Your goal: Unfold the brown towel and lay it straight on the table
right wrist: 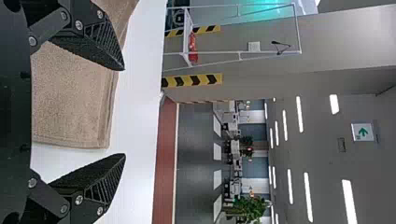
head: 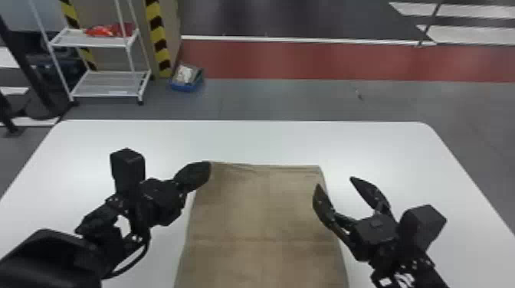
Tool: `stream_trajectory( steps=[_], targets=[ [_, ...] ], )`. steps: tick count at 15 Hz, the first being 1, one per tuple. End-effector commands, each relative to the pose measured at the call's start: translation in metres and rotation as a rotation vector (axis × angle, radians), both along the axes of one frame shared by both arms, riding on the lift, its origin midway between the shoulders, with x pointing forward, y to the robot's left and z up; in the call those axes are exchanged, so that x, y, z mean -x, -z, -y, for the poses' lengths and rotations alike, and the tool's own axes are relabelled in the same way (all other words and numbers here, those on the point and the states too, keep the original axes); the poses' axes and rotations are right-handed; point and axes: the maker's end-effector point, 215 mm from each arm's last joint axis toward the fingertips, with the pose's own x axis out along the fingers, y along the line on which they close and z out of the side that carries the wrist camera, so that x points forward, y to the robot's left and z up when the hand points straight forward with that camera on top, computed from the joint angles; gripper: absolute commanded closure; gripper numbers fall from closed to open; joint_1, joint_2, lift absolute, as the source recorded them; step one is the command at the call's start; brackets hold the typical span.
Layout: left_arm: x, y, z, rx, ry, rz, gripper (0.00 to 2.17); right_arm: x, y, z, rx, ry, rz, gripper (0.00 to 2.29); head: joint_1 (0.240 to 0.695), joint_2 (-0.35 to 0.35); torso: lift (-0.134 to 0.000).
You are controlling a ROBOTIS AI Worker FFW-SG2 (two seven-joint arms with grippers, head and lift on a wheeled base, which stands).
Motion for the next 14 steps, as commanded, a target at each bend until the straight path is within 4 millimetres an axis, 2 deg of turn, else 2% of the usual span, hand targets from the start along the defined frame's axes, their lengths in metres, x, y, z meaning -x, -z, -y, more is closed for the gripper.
stream_trajectory(
  steps=[1,2,3,6,7,8,9,10,12,14],
  targets=[
    [0.042,-0.009,0.016,0.01,0.08,-0.061,1.38,0.007,-0.037,0.008,-0.017,0.021,0.134,0.26,0.695,-0.059,-0.125],
    [0.063,-0.004,0.028,0.004,0.123,-0.098,1.38,0.01,-0.053,0.013,-0.02,0.041,0.177,0.26,0.695,-0.067,-0.125],
    [0.082,0.003,0.042,0.001,0.168,-0.14,1.38,0.009,-0.059,0.02,-0.018,0.061,0.188,0.26,0.695,-0.093,-0.125],
    [0.135,0.033,0.089,0.007,0.309,-0.266,1.38,0.01,-0.059,0.038,-0.035,0.108,0.181,0.26,0.695,-0.159,-0.125],
    [0.145,0.044,0.1,-0.017,0.33,-0.281,1.37,0.012,-0.057,0.039,-0.033,0.109,0.175,0.26,0.695,-0.188,-0.125],
    [0.15,0.052,0.106,-0.035,0.342,-0.291,1.2,0.013,-0.054,0.039,-0.033,0.109,0.167,0.26,0.695,-0.215,-0.125],
    [0.151,0.053,0.109,-0.036,0.346,-0.289,0.41,0.014,-0.051,0.039,-0.034,0.11,0.161,0.26,0.695,-0.254,-0.125],
    [0.144,0.046,0.105,-0.033,0.336,-0.267,0.01,0.014,-0.05,0.038,-0.033,0.109,0.154,0.26,0.695,-0.267,-0.125],
    [0.125,0.027,0.087,-0.017,0.294,-0.21,0.01,0.015,-0.047,0.037,-0.033,0.107,0.144,0.26,0.695,-0.274,-0.125],
    [0.098,-0.002,0.065,0.004,0.222,-0.103,0.03,0.016,-0.042,0.031,-0.037,0.099,0.13,0.26,0.695,-0.259,-0.125]
  ],
)
